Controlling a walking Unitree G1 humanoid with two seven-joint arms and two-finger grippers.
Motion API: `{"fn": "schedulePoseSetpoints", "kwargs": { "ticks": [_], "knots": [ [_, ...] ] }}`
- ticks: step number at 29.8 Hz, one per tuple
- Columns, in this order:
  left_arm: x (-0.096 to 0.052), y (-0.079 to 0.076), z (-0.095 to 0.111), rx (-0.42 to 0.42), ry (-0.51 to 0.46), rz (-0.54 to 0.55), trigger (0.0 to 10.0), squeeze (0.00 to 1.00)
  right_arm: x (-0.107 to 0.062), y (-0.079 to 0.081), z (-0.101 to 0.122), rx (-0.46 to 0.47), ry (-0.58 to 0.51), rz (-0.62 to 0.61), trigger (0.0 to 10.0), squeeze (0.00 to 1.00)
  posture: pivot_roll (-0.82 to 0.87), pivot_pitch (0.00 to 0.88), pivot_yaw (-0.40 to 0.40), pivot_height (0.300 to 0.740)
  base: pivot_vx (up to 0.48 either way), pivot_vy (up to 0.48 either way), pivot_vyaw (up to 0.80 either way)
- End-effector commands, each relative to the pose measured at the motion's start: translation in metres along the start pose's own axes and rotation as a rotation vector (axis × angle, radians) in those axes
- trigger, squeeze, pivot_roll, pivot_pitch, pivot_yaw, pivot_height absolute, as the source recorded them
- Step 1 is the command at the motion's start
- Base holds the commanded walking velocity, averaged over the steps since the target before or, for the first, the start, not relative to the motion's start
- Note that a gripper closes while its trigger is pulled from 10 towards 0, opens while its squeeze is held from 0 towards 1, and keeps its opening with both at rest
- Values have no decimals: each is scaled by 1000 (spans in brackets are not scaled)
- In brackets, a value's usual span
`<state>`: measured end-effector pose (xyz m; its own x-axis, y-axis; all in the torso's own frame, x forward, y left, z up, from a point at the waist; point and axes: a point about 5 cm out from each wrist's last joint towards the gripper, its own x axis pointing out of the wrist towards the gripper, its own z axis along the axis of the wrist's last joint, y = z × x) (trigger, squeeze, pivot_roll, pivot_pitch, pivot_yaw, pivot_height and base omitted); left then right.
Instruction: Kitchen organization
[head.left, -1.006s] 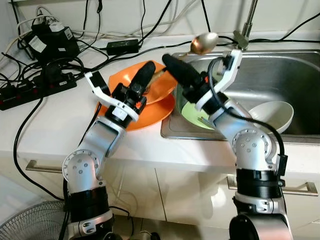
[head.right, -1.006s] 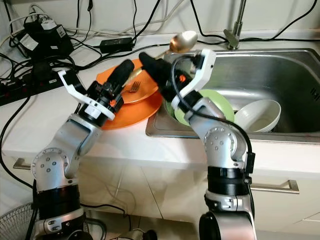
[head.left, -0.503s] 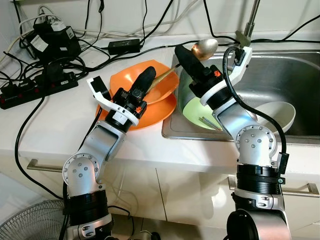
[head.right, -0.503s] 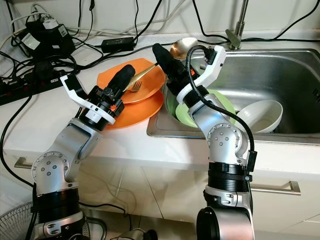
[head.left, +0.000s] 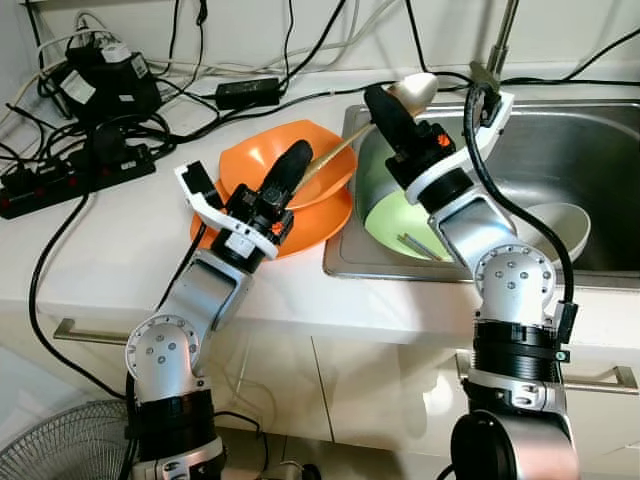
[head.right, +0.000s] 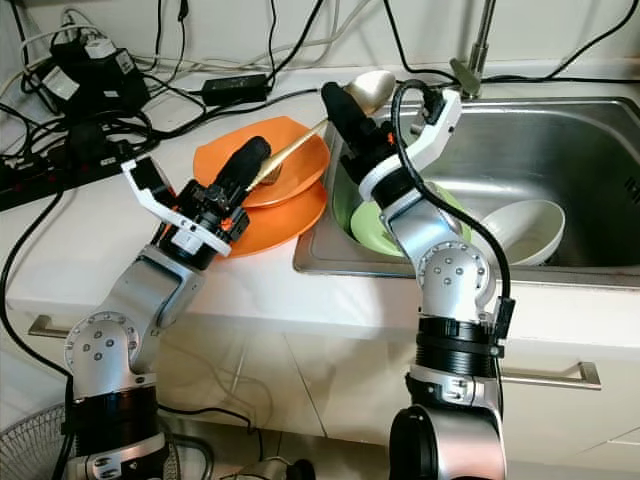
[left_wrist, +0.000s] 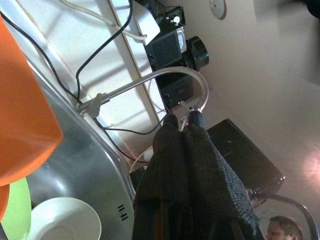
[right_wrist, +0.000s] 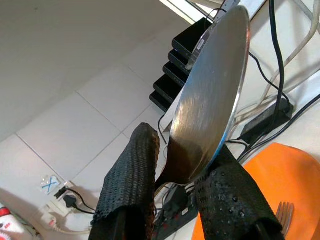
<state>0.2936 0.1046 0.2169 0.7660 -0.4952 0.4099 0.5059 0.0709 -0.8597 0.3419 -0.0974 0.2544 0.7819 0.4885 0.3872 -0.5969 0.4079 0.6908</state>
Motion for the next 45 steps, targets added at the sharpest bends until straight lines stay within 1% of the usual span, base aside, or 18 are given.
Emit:
{"fn": "schedulePoseSetpoints", "kwargs": {
  "ticks": [1,3,7,10,11,12,13,15,16,18,21,22,23,27,30,31,38,45],
  "knots": [
    [2,-9,-3,28,32,-31,0,0,3,2,0,-14,8,-9,0,0,-37,44,152,740,0,0,0],
    [2,-9,-4,28,35,-34,0,0,3,2,-1,-12,12,-7,0,0,-36,44,153,740,0,0,0],
    [2,-10,-5,32,42,-35,0,0,1,10,-7,-12,58,73,0,0,-37,46,154,740,0,0,0],
    [2,-9,-5,43,39,-26,0,0,0,13,-9,-10,67,88,0,0,-35,45,153,740,0,0,0],
    [2,-8,-3,62,36,-14,941,0,0,13,-9,-8,68,89,0,0,-35,45,153,740,0,0,0],
    [2,-7,-3,75,34,-5,941,0,0,13,-10,-6,69,90,0,0,-35,45,153,740,0,0,0],
    [3,-6,-1,80,28,7,3490,0,0,12,-10,-7,74,90,0,0,-36,45,153,740,0,0,0],
    [3,-2,1,79,15,34,3451,0,0,12,-12,-7,82,94,0,0,-35,45,153,740,0,0,0],
    [3,0,2,90,18,50,3098,0,-1,12,-13,-7,88,96,0,0,-34,44,153,740,0,0,0],
    [3,1,1,102,24,57,2902,0,-1,11,-13,-7,90,96,0,0,-34,44,153,740,0,0,0],
    [2,6,1,126,28,102,3098,0,-1,10,-13,-9,87,85,0,0,-35,44,154,740,0,0,0],
    [2,9,0,140,36,121,10000,639,-1,9,-12,-10,82,76,0,0,-36,44,154,740,0,0,0],
    [1,11,-2,150,56,131,10000,1000,0,7,-11,-12,73,58,0,0,-36,43,154,740,0,0,0],
    [0,12,-8,194,114,140,10000,1000,1,-1,-7,-20,40,-8,0,0,-34,44,152,740,0,0,0],
    [0,11,-9,202,125,136,10000,1000,1,-4,-6,-21,29,-28,0,0,-34,44,151,740,0,0,0],
    [1,11,-11,209,135,136,10000,1000,2,-9,-3,-20,6,-69,0,0,-32,44,149,740,0,0,0],
    [2,8,-15,222,153,127,10000,1000,4,-15,-2,-11,-21,-121,0,0,-31,44,148,740,0,0,0],
    [1,7,-20,253,193,127,10000,1000,3,-34,13,-19,-105,-260,0,0,-32,43,149,740,0,0,0]
  ]
}}
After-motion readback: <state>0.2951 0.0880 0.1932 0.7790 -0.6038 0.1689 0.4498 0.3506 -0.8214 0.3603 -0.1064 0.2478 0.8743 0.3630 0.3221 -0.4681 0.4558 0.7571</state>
